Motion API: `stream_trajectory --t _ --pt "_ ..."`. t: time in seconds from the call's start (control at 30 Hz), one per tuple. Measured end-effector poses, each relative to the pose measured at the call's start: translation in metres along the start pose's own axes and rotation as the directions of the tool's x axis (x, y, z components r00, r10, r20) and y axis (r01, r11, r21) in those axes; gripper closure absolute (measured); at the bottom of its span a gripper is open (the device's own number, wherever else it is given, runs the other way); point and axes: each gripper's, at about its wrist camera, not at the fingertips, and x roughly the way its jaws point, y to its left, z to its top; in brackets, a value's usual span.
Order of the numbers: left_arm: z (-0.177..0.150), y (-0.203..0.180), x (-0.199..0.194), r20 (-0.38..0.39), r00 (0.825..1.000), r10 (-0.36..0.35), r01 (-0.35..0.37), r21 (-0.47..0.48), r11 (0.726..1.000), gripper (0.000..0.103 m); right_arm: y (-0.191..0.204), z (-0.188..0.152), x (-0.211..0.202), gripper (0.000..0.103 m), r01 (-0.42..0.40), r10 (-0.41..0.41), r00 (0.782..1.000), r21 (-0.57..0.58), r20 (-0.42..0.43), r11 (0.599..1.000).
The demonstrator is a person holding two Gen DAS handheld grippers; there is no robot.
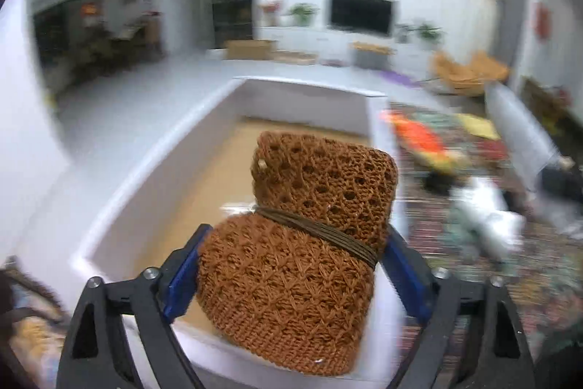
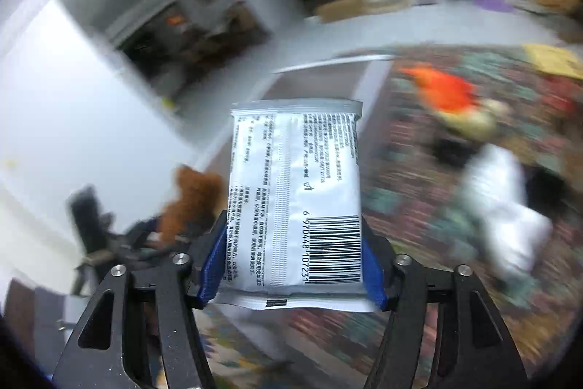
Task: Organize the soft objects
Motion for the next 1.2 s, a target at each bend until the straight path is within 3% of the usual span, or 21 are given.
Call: stream_trajectory --t 0.03,0.07,0.13,0.23,0.3,0.37,0.4,0.43,0.57,0.67,0.8,0.87,0.97,1.0,1.03,1.07,1.13,1.2 --pt "0.001 0.012 0.009 -0.022 0.996 0.082 -0.082 0.002 0.997 0.003 0.009 0.006 0.019 0.016 -0.036 0.036 0.999 0.001 -0.017 0.999" --pt "0.002 0.018 0.015 -0.042 0.989 0.139 -0.139 0.004 0.99 0.003 0.015 0.008 0.033 0.017 -0.064 0.064 0.998 0.016 -0.025 0.998" --pt "0.002 0.031 0.021 -0.058 0.981 0.186 -0.187 -0.016 0.982 0.003 0.017 0.01 0.043 0.017 -0.086 0.087 0.996 0.037 -0.009 0.996" --pt "-0.002 0.035 0.015 -0.043 0.986 0.163 -0.166 -0.082 0.983 0.003 -0.002 -0.002 0.025 0.016 -0.045 0.043 0.997 0.03 0.07 0.999" --pt "-0.005 0.023 0.012 -0.027 0.994 0.106 -0.108 -0.097 0.989 0.003 -0.027 -0.019 0.007 0.016 0.081 -0.082 0.992 0.016 0.1 0.997" --pt "-0.01 0.0 0.006 -0.01 1.0 0.014 -0.015 -0.088 0.996 0.003 -0.061 -0.042 -0.012 0.017 0.288 -0.287 0.948 0.017 0.136 0.958" --pt "-0.013 -0.018 0.001 -0.001 0.999 -0.047 0.046 -0.07 0.996 0.003 -0.078 -0.053 -0.022 0.017 0.382 -0.382 0.912 0.033 0.147 0.924" --pt "-0.016 -0.039 -0.003 0.005 0.994 -0.112 0.112 -0.044 0.993 0.003 -0.102 -0.07 -0.034 0.017 0.489 -0.492 0.857 0.062 0.155 0.87" --pt "-0.037 -0.129 -0.008 -0.032 0.954 -0.299 0.301 0.093 0.949 0.003 -0.175 -0.113 -0.069 0.017 0.704 -0.725 0.68 0.18 0.11 0.687" --pt "-0.062 -0.191 0.016 -0.108 0.936 -0.335 0.349 0.167 0.922 0.003 -0.226 -0.124 -0.093 0.017 0.739 -0.779 0.624 0.281 0.056 0.613" --pt "-0.075 -0.239 0.069 -0.181 0.951 -0.251 0.286 0.209 0.935 0.003 -0.267 -0.126 -0.106 0.017 0.779 -0.827 0.561 0.315 0.039 0.543" --pt "-0.075 -0.243 0.089 -0.182 0.956 -0.231 0.268 0.214 0.939 0.003 -0.28 -0.131 -0.106 0.017 0.79 -0.84 0.542 0.324 0.029 0.521" --pt "-0.064 -0.25 0.118 -0.177 0.957 -0.23 0.264 0.205 0.942 0.003 -0.291 -0.138 -0.108 0.017 0.757 -0.811 0.584 0.373 -0.022 0.536" --pt "-0.063 -0.248 0.125 -0.18 0.957 -0.226 0.26 0.197 0.945 0.003 -0.298 -0.137 -0.103 0.015 0.766 -0.814 0.58 0.367 -0.041 0.528" --pt "-0.062 -0.248 0.134 -0.185 0.957 -0.224 0.258 0.185 0.948 0.003 -0.297 -0.134 -0.099 0.014 0.789 -0.829 0.557 0.342 -0.046 0.511" --pt "-0.061 -0.246 0.142 -0.195 0.954 -0.226 0.26 0.169 0.951 0.003 -0.297 -0.133 -0.096 0.014 0.795 -0.833 0.551 0.334 -0.046 0.507" --pt "-0.069 -0.241 0.153 -0.225 0.949 -0.223 0.259 0.145 0.955 0.002 -0.302 -0.133 -0.097 0.014 0.786 -0.828 0.559 0.346 -0.044 0.512" --pt "-0.071 -0.25 0.155 -0.218 0.957 -0.192 0.234 0.191 0.953 0.0 -0.302 -0.133 -0.095 0.013 0.788 -0.83 0.556 0.345 -0.045 0.51"
